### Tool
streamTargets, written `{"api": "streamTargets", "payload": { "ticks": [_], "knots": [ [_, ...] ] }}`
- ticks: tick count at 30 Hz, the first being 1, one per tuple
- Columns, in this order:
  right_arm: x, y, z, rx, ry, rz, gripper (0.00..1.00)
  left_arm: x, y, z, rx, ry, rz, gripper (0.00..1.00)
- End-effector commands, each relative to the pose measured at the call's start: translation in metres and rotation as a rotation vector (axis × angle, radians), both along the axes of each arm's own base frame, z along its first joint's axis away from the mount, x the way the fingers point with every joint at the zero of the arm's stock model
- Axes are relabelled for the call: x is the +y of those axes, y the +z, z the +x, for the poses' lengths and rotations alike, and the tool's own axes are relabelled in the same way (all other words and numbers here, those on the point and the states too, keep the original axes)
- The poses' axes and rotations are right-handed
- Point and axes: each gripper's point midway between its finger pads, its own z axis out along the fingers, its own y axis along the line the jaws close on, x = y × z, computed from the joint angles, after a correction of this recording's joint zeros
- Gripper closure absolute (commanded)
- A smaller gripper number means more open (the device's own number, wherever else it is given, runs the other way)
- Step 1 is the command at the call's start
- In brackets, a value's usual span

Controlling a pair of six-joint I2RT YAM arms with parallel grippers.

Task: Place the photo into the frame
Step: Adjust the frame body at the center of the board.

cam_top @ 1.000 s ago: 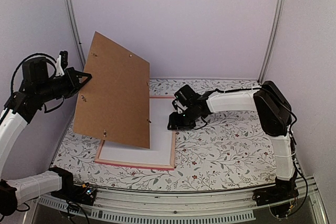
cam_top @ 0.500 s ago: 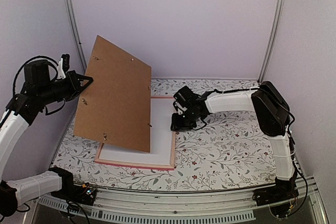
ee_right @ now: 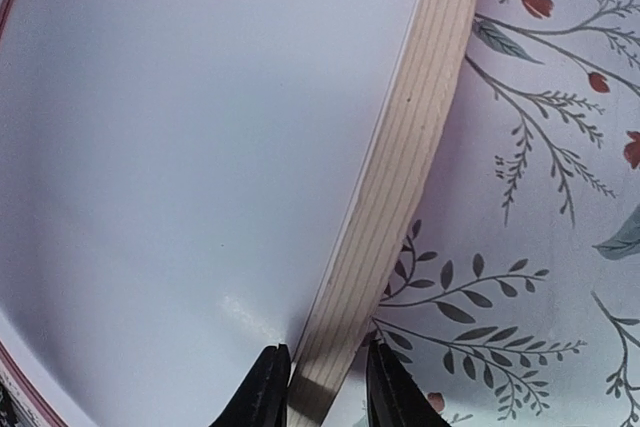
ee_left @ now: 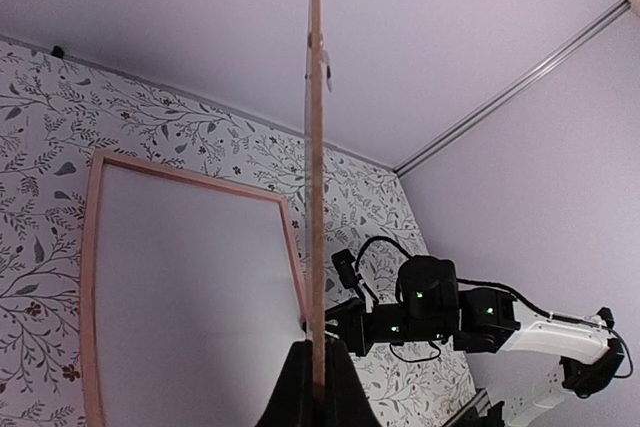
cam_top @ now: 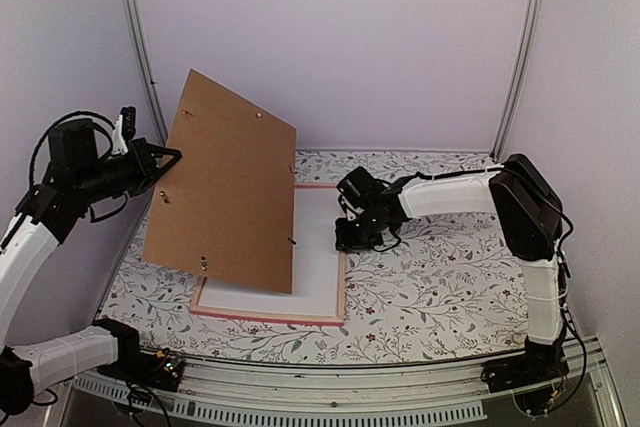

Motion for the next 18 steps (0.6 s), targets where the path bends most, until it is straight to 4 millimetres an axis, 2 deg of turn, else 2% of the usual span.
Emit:
{"api": "streamTargets", "payload": {
  "ticks": [1, 7, 11, 14, 18],
  "knots": [
    [-0.045, -0.008, -0.006, 0.015, -0.080, -0.121, 0.71, -0.004, 0.028, -0.002, -0.111, -0.030, -0.060, 1.00],
    [-0.068, -0.004, -0.010, 0.014, -0.130, -0.132, 0.71, -0.013, 0.023, -0.005, -0.093, -0.070, -0.128, 1.00],
    [-0.066, 0.004, -0.014, 0.022, -0.128, -0.082, 0.69, -0.016, 0.018, -0.006, -0.089, -0.078, -0.195, 1.00],
    [-0.065, 0.016, -0.012, 0.013, -0.133, -0.041, 0.62, -0.019, 0.011, -0.009, -0.074, -0.083, -0.264, 1.00],
    [-0.063, 0.037, -0.011, 0.002, -0.130, 0.026, 0.46, -0.021, 0.003, -0.010, -0.067, -0.075, -0.322, 1.00]
  ]
}}
